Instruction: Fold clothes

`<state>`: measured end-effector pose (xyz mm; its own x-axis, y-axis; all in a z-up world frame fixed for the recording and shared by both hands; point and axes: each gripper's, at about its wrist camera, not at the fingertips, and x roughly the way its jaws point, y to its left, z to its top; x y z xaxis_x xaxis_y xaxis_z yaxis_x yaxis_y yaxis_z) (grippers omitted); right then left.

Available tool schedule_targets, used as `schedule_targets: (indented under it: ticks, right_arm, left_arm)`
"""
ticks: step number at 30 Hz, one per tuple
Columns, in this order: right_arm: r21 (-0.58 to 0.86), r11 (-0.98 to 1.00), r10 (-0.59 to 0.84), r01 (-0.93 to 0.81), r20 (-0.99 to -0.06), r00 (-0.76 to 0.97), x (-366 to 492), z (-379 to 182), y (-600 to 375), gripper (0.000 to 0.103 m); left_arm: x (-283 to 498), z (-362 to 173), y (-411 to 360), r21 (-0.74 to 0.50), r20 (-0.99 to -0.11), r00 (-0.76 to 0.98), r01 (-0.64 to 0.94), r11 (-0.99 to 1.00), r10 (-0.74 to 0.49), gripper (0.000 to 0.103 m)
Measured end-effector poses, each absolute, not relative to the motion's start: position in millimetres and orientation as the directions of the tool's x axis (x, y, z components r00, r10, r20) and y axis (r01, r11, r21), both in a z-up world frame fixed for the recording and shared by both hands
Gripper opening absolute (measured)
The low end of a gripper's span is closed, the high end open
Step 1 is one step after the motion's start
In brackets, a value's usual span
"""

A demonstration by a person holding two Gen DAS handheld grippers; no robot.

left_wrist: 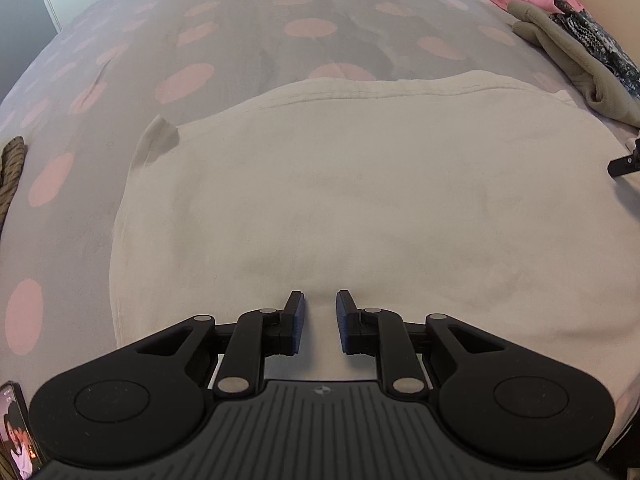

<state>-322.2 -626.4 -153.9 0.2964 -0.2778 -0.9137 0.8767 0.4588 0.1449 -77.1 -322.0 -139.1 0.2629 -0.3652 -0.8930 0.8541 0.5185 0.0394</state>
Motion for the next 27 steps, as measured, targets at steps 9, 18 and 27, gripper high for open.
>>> schedule_targets:
  ticks: [9, 18, 27]
  right_arm:
    - [0.201, 0.437, -0.253, 0.877, -0.908, 0.334, -335.7, -163.7, -635.6, 0.072]
    - [0.22, 0.451, -0.231, 0.865, -0.907, 0.351, -331.7, -168.9, -632.9, 0.072]
    - [0.255, 0.482, -0.22, 0.838, -0.891, 0.398, -322.2, -157.3, -622.0, 0.014]
  left_arm:
    - [-71.0, -134.7, -334.0, 0.026, -0.876, 0.285, 0.833, 0.552, -0.388, 0.016]
    - [-71.8, -138.8, -332.9, 0.03, -0.876, 0.287, 0.834, 0.551, -0.386, 0.016]
    - [-71.2, -137.7, -330.4, 0.026, -0.879, 0.28, 0.835, 0.549, -0.385, 0.016]
